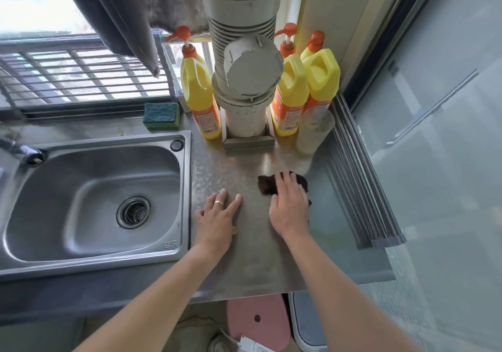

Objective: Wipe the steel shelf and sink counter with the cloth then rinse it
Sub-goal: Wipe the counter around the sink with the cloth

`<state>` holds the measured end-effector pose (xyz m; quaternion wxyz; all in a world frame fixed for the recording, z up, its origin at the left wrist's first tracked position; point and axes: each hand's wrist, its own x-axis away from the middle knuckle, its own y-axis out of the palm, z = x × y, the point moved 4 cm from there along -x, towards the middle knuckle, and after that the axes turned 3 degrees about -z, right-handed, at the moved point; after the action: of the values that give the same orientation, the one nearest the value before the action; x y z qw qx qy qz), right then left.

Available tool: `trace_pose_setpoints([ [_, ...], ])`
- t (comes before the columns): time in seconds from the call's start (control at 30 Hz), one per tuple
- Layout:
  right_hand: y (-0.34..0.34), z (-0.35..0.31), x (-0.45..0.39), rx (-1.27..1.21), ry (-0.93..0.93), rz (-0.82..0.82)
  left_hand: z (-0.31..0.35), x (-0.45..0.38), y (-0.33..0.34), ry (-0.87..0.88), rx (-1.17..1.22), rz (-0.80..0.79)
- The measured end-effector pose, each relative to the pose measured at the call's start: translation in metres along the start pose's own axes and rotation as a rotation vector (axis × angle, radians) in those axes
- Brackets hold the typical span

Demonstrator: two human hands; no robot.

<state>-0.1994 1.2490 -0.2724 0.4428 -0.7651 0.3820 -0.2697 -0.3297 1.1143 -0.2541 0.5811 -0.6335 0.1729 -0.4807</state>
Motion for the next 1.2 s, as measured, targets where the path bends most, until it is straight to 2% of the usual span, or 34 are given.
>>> trace_pose_setpoints([
  [0.17, 0.015, -0.031, 0.034, -0.037, -0.073, -0.008, 0.002, 0.004, 0.0, -0.004, -0.032, 0.016],
  [0.33, 0.01, -0.04, 0.061, 0.043, -0.102, 0.037, 0.002, 0.01, 0.0, 0.005, -0.012, 0.037],
  [0.5, -0.04, -0.005, 0.05, 0.113, 0.176, 0.375, 0.002, 0.013, 0.002, 0.01, 0.033, 0.054],
  [0.57, -0.054, 0.017, 0.054, 0.174, 0.262, 0.414, 0.003, 0.014, 0.002, 0.006, 0.036, 0.059],
  [0.7, -0.059, 0.065, 0.08, 0.237, 0.392, 0.289, 0.007, 0.017, 0.001, -0.013, 0.036, 0.076],
  [0.77, -0.055, 0.079, 0.093, 0.267, 0.343, 0.241, 0.011, 0.02, 0.002, -0.004, 0.052, 0.091],
  [0.87, -0.049, 0.085, 0.099, 0.27, 0.203, 0.254, 0.016, 0.027, 0.005, -0.007, 0.081, 0.118],
  [1.03, -0.043, 0.085, 0.094, 0.128, 0.222, 0.136, 0.02, 0.036, 0.009, -0.005, 0.118, 0.157],
  [1.2, -0.036, 0.076, 0.101, 0.083, 0.178, 0.115, 0.02, 0.045, 0.013, 0.022, 0.129, 0.182],
])
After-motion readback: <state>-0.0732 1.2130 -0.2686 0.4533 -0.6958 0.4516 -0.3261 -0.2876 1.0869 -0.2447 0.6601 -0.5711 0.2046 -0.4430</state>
